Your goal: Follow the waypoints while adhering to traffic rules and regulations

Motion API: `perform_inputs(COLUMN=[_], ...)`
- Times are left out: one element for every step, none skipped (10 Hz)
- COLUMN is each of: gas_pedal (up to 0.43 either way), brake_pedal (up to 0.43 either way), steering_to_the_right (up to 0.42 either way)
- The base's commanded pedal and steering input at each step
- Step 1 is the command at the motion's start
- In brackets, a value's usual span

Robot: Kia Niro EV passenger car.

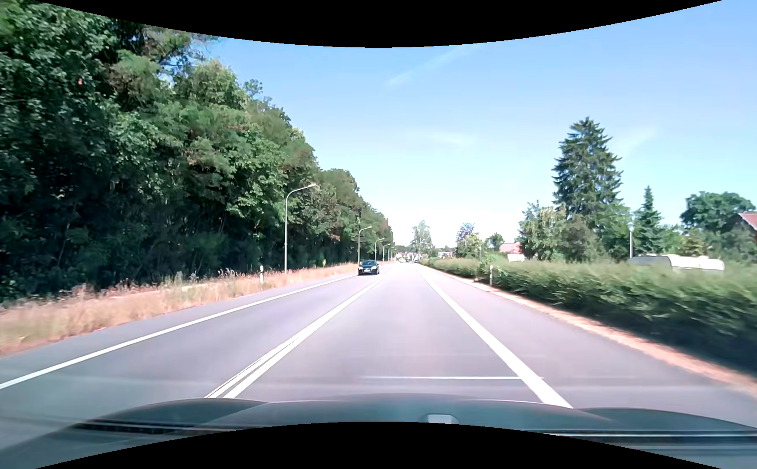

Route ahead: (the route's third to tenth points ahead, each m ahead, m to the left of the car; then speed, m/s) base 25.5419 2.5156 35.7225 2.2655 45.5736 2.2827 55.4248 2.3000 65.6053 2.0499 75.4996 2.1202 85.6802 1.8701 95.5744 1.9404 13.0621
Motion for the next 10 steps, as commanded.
perform_inputs(gas_pedal=[0.039, 0.039, 0.039, 0.039, 0.039, 0.039, 0.039, 0.039, 0.039, 0.039], brake_pedal=[0.0, 0.0, 0.0, 0.0, 0.0, 0.0, 0.0, 0.0, 0.0, 0.0], steering_to_the_right=[-0.001, -0.001, -0.001, -0.001, -0.001, -0.001, -0.002, -0.003, -0.004, -0.004])
